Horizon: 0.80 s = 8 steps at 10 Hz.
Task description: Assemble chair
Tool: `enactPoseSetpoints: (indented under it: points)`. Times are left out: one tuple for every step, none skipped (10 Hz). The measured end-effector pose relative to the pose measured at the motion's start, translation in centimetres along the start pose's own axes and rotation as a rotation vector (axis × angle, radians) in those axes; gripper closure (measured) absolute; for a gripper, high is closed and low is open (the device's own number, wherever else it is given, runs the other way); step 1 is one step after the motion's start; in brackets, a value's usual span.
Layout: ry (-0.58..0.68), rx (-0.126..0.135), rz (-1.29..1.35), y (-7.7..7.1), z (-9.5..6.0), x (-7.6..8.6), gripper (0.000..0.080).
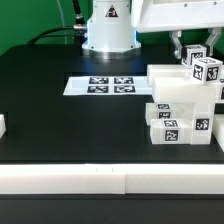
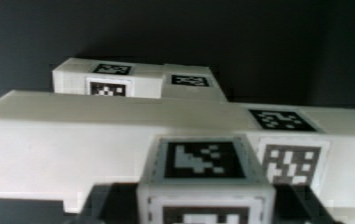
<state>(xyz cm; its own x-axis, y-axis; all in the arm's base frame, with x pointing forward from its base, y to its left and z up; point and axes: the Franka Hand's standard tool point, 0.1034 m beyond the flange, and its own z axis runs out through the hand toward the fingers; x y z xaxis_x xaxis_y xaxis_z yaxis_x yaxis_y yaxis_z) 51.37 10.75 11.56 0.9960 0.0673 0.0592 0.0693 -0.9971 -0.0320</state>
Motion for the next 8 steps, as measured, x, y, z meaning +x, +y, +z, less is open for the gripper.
enactPoseSetpoints:
  points:
    - [0.0,0.0,0.013,0.0,0.0,0.0,0.0514]
    - [0.0,0.0,0.013,0.0,0.0,0.0,0.0514]
    - [0.0,0.002,0.046,-0.03,0.0,0.0,0.0514]
    - [0.0,0.002,0.122,-0.05,0.0,-0.01,0.0514]
    - [0.0,0.002,0.158,-0.06,0.01,-0.01,0.0514]
    - [-0.001,0.003,0.242,-0.08,0.01,-0.01,0.0513]
    - [-0.001,0.003,0.292,-0.09,0.02,-0.02,0.0513]
    - [-0.002,0.009,0.396,-0.17,0.02,-0.03,0.0512]
